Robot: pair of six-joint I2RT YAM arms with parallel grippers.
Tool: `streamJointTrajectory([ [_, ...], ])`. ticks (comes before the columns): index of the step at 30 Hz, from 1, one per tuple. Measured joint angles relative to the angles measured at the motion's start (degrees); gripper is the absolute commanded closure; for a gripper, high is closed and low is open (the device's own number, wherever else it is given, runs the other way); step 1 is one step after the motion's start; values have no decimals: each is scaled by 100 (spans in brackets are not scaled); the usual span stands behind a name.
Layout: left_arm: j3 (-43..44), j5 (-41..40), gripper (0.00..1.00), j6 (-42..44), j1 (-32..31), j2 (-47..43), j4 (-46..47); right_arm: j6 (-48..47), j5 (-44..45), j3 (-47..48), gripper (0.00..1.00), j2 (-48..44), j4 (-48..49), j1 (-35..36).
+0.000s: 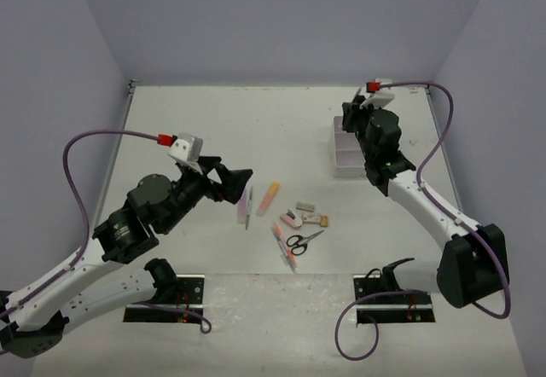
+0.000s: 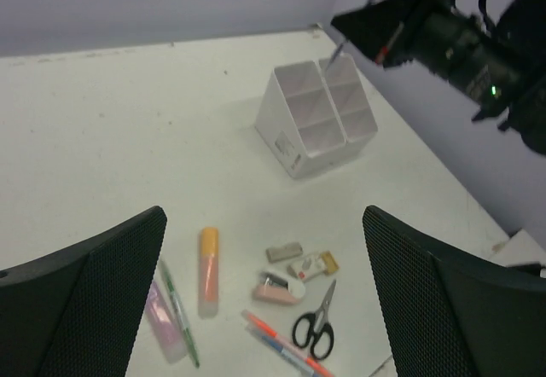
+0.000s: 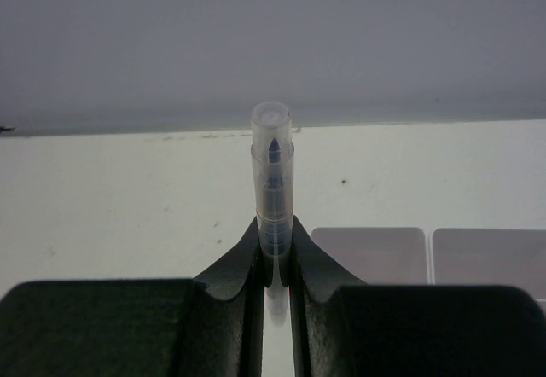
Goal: Sort the stationery into containers
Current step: Place the pen in the storage box.
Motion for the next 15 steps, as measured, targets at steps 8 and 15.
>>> streamJointTrajectory([
  [8,-272,648,0,164,2,-1311,-952,-417,178,51,100,1372,1549,-590],
  [15,-719,587,0,332,2,-1927,-991,-438,151,220,100,2135,1794,-702],
])
